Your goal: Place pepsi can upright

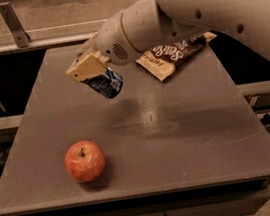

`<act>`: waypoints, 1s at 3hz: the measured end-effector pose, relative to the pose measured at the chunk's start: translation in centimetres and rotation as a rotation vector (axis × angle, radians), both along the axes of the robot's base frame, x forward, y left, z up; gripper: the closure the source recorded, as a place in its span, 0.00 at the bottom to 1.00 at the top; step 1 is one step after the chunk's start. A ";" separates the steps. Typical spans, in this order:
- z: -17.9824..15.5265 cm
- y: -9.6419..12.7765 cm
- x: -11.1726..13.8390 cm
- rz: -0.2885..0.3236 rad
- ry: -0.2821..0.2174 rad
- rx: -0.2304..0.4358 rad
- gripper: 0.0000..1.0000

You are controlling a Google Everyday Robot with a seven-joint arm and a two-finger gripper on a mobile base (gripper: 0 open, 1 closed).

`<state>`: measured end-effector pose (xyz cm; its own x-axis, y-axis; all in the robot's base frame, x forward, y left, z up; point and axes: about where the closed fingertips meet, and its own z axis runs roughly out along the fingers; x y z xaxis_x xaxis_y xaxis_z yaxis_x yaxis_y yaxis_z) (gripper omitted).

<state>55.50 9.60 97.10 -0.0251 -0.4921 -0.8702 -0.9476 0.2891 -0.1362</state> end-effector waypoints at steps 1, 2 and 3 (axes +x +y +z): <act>-0.4 -1.4 -1.1 0.046 -0.004 0.165 1.00; -1.1 -3.0 -1.8 0.080 -0.022 0.269 1.00; -1.7 -4.5 -1.8 0.100 -0.026 0.339 1.00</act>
Offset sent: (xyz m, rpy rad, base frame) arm -0.0240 -0.0615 -0.0202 0.4046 -0.0465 0.1132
